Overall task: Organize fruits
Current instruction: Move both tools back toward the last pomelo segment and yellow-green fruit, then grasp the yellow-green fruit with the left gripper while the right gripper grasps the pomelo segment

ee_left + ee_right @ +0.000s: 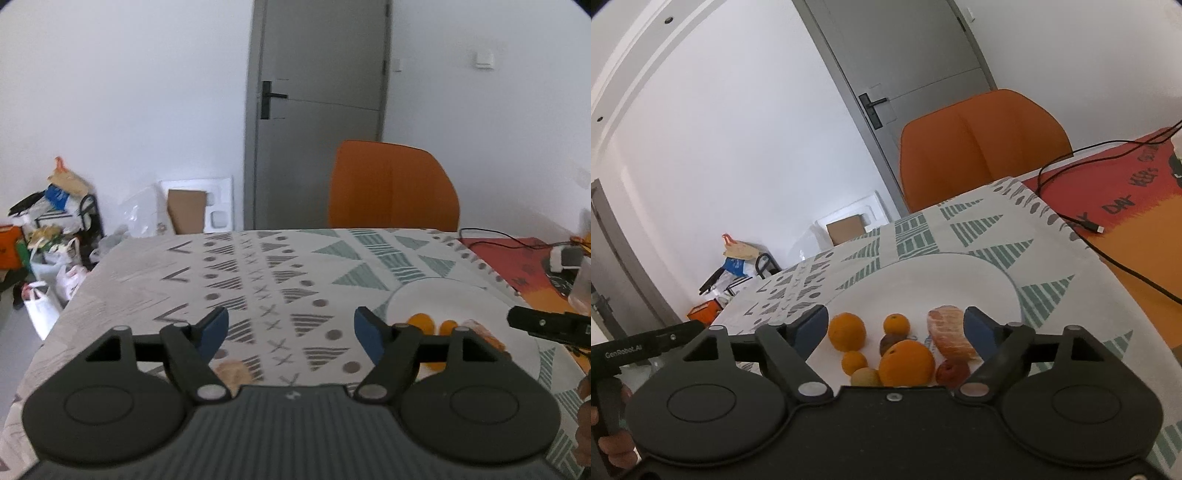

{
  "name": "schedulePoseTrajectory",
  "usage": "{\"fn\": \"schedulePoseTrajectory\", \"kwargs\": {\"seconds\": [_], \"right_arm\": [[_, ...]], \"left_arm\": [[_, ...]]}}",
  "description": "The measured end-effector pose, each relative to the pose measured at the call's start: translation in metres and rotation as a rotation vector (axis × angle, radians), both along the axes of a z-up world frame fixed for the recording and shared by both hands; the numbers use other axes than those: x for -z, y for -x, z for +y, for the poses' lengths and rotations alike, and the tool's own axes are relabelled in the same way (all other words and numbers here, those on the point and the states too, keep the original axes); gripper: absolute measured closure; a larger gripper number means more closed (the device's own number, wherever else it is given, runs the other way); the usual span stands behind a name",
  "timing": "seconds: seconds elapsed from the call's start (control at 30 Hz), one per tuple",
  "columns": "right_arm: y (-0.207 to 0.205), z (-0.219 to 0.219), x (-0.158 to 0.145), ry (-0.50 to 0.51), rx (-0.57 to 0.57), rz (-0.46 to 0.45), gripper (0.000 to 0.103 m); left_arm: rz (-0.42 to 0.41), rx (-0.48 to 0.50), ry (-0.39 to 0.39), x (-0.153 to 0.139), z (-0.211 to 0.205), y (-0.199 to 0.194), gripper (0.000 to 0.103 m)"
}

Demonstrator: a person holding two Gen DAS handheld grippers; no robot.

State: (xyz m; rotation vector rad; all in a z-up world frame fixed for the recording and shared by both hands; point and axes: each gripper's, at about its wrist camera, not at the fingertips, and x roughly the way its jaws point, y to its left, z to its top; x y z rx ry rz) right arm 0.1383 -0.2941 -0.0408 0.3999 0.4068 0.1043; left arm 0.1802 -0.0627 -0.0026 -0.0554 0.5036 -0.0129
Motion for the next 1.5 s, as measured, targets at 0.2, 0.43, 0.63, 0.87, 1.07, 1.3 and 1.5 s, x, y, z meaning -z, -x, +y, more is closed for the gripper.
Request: {"fn": "schedulePoseTrajectory", "kwargs": {"seconds": [0.2,0.43,0.63,0.87,1.07,1.3,1.5], "right_arm": [[0.0,0.018,-0.005,0.033,-0.025,-0.001,0.009],[0.0,0.037,-0.01,0.067,-0.047,-0.006,0.0],[-0.004,0.054,-0.01,0.092,-0.067,0.012,0.0],[-0.007,0.076,-0.006,0.13,-0.088,0.038,0.0],[-0.007,0.098,0.0,0.161,-0.122,0.07,0.0],[-0.008,0.125,0.003,0.201,-0.163,0.085,0.0],[-0.012,0.141,0.004,0.218,-0.197,0.082,0.0]], "left_arm": [[0.001,-0.026,0.006,0.001,0.019,0.01,0.015],[0.002,-0.063,0.032,0.005,0.04,0.02,0.015],[0.009,-0.089,0.051,0.014,0.058,0.028,0.015],[0.03,-0.105,0.082,0.026,0.076,0.034,0.015],[0.049,-0.106,0.105,0.037,0.086,0.037,0.015],[0.071,-0.103,0.127,0.052,0.096,0.037,0.015],[0.07,-0.107,0.149,0.06,0.102,0.035,0.017]]}}
